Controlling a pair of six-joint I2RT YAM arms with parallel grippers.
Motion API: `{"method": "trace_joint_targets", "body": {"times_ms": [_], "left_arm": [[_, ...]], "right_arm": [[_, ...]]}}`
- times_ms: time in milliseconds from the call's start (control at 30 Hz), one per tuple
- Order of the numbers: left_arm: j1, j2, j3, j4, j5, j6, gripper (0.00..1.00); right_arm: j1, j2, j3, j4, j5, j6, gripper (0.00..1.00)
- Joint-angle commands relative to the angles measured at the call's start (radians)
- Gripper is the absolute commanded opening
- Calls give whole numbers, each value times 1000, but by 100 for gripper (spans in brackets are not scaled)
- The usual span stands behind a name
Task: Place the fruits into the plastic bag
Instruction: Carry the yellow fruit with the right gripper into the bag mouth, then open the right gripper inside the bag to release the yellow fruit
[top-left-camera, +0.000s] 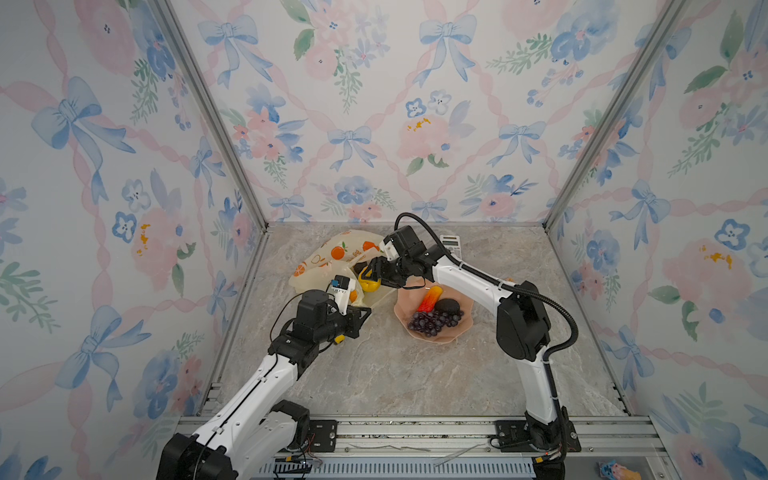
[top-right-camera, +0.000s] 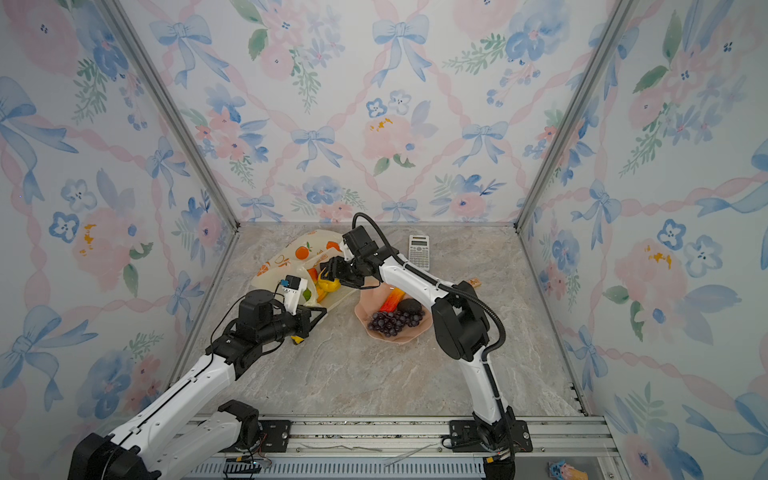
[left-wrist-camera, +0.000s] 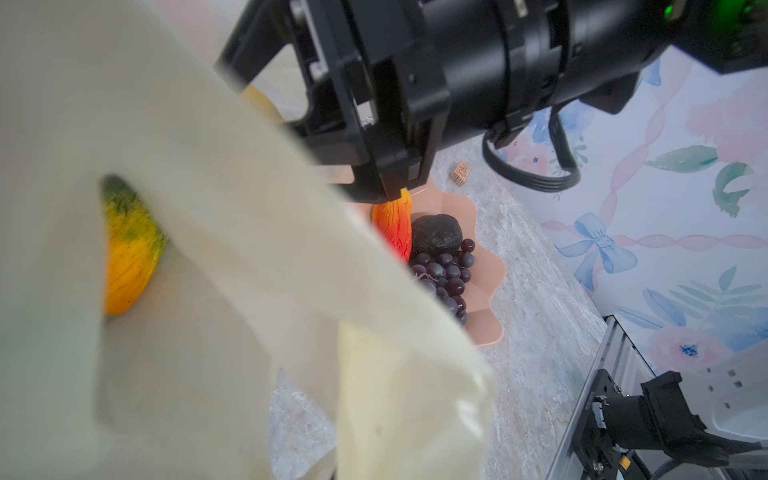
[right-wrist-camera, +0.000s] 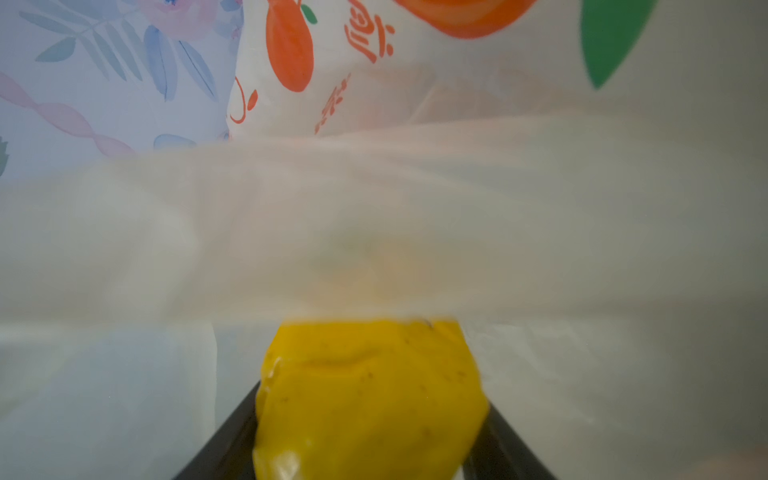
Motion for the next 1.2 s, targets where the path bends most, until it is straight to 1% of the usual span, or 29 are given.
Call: {"method": "trace_joint_targets", "body": {"times_ms": [0,200,433,633,767,900,1000,1067,1100,1167], "left_arm": [[-2,9,26,-6,-7,25,0],[-1,10,26,-6,-2,25,0],[-3,6,26,-7,-1,25,0],[-2,4,26,-6,2,24,0],[-2,5,26,-7,2,25,0],[-3,5,28,-7,2,25,0],[-2,3,28,-6,2,25,0],[-3,3,28,-7,2,25,0],[-2,2,27,-6,2,26,0],[-2,2,28,-7,3,25,0]], "right_arm": [[10,54,75,10,11,26,65],[7,143,172,56,35,73,65],[1,218,260,102,102,105,65],[-10,256,267,179,135,160,68],[-21,279,273,215,148,200,75],[-28,291,279,233,165,213,81],[-32,296,290,232,174,217,89],[-35,294,290,234,177,216,97],[-35,291,290,234,179,216,99],[-36,284,289,230,184,212,99]]}}
